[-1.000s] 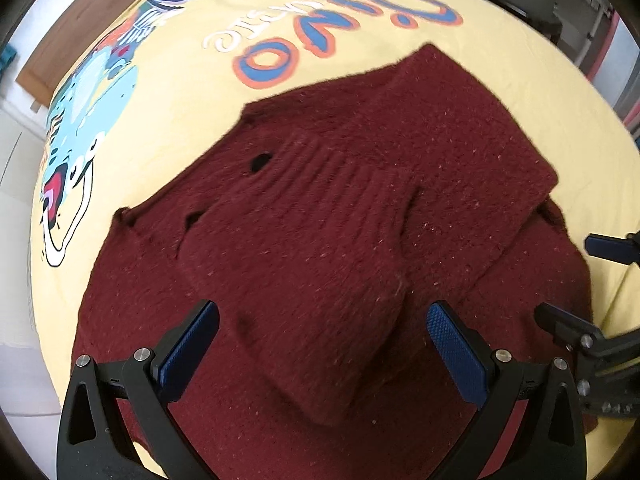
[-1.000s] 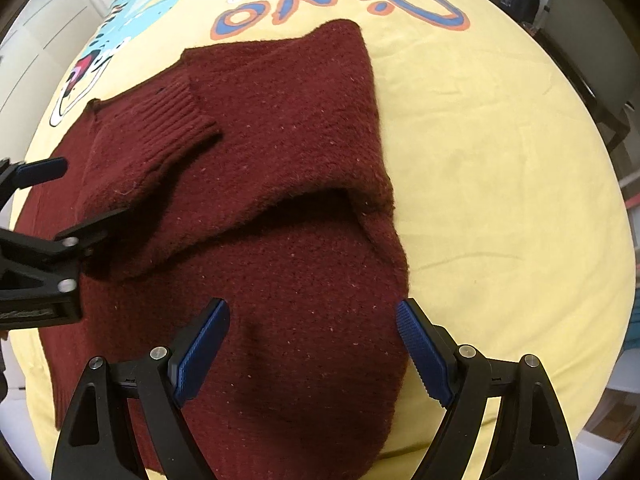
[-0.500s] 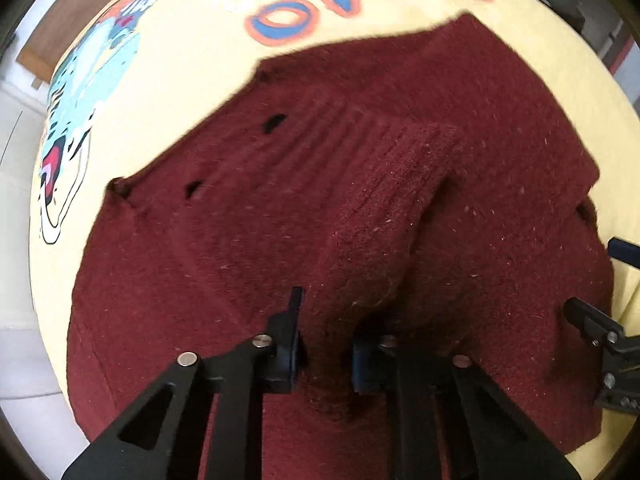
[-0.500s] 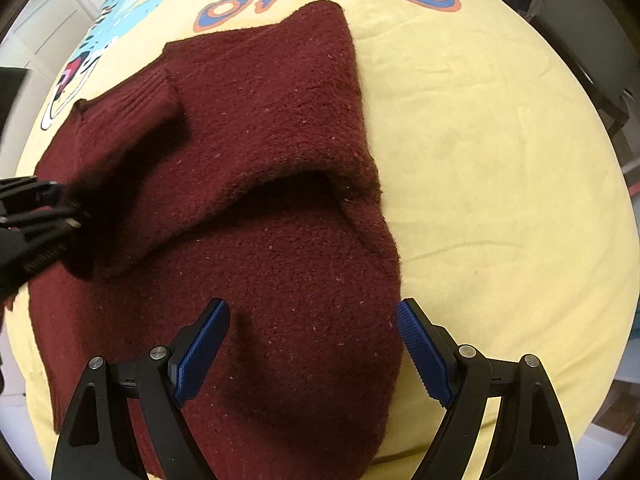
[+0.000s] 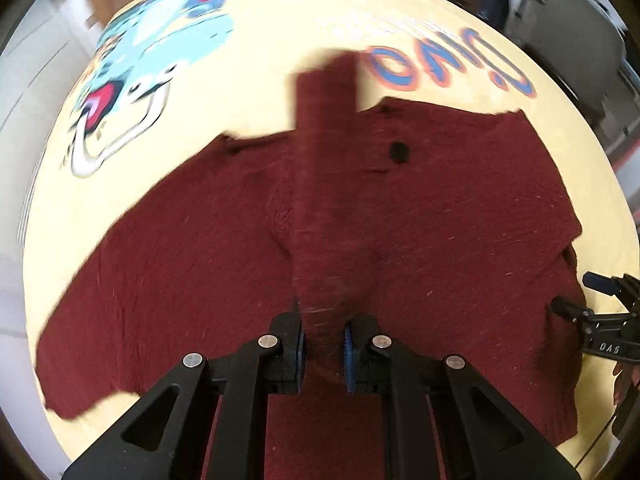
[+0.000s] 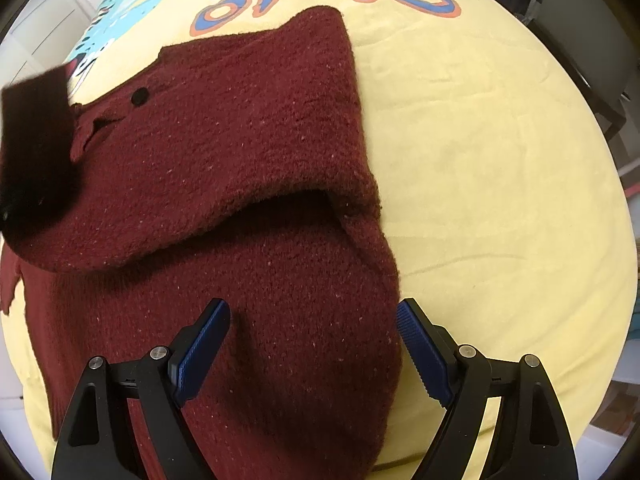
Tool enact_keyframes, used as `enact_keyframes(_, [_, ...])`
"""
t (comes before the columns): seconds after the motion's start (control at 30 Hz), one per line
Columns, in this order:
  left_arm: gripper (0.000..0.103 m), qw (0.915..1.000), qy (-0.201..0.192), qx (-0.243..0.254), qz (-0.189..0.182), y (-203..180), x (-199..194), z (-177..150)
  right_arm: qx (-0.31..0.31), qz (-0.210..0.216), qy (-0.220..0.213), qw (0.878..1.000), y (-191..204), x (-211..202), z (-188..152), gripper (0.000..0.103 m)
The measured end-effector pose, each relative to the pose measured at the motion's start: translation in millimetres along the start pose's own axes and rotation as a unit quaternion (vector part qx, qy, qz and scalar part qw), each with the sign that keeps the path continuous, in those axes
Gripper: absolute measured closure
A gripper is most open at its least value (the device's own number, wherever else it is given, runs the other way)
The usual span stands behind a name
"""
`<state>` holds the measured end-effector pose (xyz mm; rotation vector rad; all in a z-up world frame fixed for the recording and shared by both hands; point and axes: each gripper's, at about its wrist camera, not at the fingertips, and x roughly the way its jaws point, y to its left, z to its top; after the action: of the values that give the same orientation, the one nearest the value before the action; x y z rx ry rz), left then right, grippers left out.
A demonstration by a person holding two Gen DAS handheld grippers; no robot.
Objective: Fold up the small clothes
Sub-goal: 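Grasp the other sleeve cuff with the left tool and lift it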
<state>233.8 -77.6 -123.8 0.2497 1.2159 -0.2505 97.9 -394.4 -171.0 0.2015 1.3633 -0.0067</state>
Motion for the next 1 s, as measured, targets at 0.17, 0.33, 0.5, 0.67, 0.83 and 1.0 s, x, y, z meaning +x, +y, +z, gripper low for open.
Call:
enact_keyframes(0.17, [0.091,0.9967,0.004,-0.076,-0.029,34.4,2.2,-17.7,0.0,-0.001,0.0,1.0,2.1,-2.6,-1.5,0.017])
enact_keyframes(0.33, [0.088,0.9926,0.016,-0.113,-0.042,23.2,2.5,-46.4,-0.004,-0.004,0.005,1.0,4.0,-0.4,-5.0,0.017])
enact_keyframes(0.5, [0.079,0.9886,0.035,-0.136,-0.053,21.7,2.4,-69.2,0.0,-0.008,0.01,1.0,0.6,5.3,-4.8,0.017])
enact_keyframes(0.67, [0.051,0.9857,0.053,-0.156,-0.035,41.7,6.1,-79.9,0.002,-0.008,0.015,1.0,-3.3,8.8,-6.0,0.017])
enact_keyframes(0.83, [0.025,0.9851,0.045,-0.165,-0.018,68.3,-11.2,-85.5,0.003,-0.006,0.015,1.0,-2.2,6.6,-1.8,0.017])
enact_keyframes(1.0, [0.024,0.9829,0.026,-0.182,-0.007,98.6,-26.4,-81.0,0.002,-0.004,0.013,1.0,-3.8,4.7,0.6,0.017])
